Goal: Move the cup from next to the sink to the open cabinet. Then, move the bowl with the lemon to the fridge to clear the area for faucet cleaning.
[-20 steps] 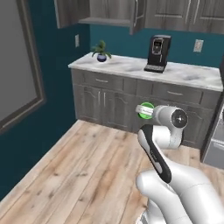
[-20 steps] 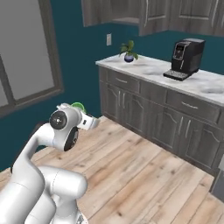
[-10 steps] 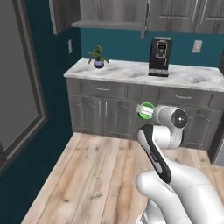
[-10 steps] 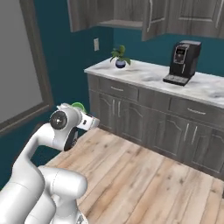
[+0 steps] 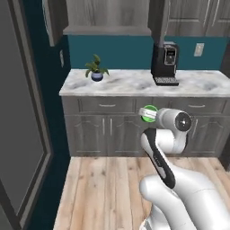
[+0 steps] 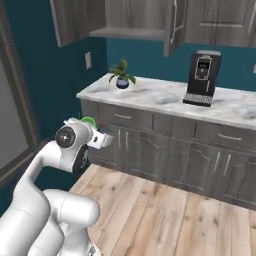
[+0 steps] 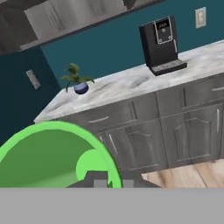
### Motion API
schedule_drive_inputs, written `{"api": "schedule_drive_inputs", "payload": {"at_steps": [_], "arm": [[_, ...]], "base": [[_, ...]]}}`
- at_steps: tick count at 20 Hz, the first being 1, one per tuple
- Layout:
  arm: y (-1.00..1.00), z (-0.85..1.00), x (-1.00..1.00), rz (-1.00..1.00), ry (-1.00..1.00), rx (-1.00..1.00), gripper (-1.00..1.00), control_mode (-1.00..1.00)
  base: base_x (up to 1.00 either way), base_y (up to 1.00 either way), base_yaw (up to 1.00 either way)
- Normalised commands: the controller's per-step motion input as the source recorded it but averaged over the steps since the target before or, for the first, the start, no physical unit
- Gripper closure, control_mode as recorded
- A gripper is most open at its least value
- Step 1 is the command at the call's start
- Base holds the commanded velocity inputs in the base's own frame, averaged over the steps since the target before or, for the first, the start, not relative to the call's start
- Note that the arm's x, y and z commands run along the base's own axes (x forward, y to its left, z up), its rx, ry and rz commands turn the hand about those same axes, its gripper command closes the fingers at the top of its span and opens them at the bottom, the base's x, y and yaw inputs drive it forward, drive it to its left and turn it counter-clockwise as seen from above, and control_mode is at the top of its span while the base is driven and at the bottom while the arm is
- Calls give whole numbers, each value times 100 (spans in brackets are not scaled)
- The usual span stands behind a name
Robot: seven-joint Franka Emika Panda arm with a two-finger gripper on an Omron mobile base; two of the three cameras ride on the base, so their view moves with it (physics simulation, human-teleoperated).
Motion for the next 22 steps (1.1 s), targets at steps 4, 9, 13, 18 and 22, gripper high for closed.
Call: {"api": "schedule_drive_inputs", "payload": {"at_steps": [4,9,13,18,22], "arm": [[0,0,0,0,0,0,100,100],[0,0,0,0,0,0,100,100],[0,0,0,0,0,0,100,100],[0,0,0,0,0,0,100,100],[0,0,0,0,0,0,100,100]], "base": [[100,32,-43],[100,38,-34],[100,52,-22],[100,61,-14],[100,58,-13]]}}
